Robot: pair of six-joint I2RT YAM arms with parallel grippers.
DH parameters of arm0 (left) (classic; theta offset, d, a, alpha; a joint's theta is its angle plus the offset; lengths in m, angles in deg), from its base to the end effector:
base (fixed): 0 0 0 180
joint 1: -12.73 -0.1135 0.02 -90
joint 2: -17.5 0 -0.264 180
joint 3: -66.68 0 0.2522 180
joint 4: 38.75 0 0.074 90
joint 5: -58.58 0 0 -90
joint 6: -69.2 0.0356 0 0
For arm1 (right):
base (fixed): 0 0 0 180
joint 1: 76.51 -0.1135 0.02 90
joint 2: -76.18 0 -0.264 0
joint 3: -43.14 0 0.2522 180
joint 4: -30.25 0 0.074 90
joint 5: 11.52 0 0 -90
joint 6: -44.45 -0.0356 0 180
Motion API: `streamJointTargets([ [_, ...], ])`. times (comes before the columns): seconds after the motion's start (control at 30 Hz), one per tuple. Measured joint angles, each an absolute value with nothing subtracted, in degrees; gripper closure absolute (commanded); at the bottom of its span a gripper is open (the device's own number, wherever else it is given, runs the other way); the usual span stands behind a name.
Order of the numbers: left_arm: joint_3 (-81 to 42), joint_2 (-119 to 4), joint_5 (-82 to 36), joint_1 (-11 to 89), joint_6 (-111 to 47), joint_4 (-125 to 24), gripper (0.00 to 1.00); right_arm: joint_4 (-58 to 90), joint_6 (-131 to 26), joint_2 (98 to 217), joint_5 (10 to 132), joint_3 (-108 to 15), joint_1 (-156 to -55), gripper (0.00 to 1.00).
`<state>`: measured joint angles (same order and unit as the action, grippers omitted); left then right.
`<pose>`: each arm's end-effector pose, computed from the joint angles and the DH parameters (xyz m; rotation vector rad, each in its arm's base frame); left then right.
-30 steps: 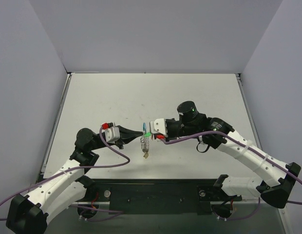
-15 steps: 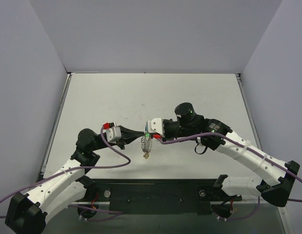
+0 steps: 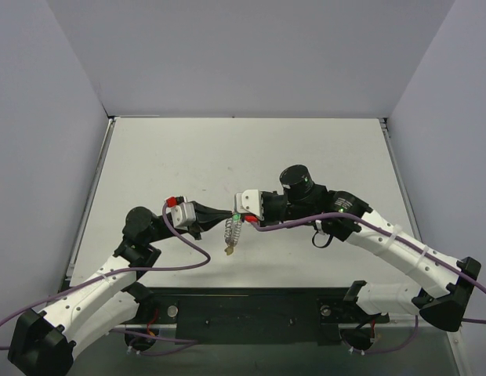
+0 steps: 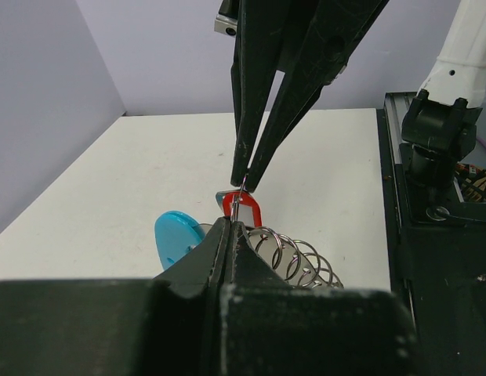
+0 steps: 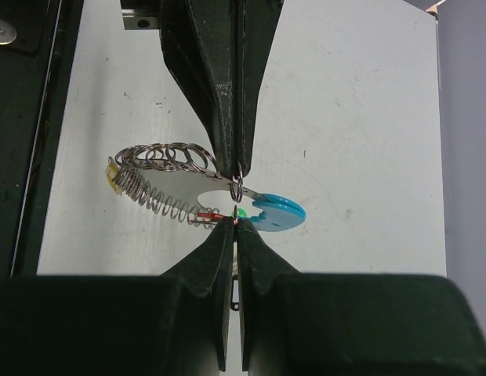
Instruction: Put the keys on the keyring
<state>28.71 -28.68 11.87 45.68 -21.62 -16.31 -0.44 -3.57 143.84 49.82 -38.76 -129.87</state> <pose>0.1408 -0.1204 0.2925 0.9999 1.0689 -0.9819 0.1445 0.2229 0.3899 -1.5892 0.9746 0.6012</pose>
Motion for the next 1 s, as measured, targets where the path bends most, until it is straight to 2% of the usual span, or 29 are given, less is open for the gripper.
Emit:
streamJointTargets([
  [1.0,28.7,-28.7,11.9,45.8,-20.2,-17.0,1.00,-0.4,-3.7,144.8,50.7,-38.8,-130.6,1.00],
])
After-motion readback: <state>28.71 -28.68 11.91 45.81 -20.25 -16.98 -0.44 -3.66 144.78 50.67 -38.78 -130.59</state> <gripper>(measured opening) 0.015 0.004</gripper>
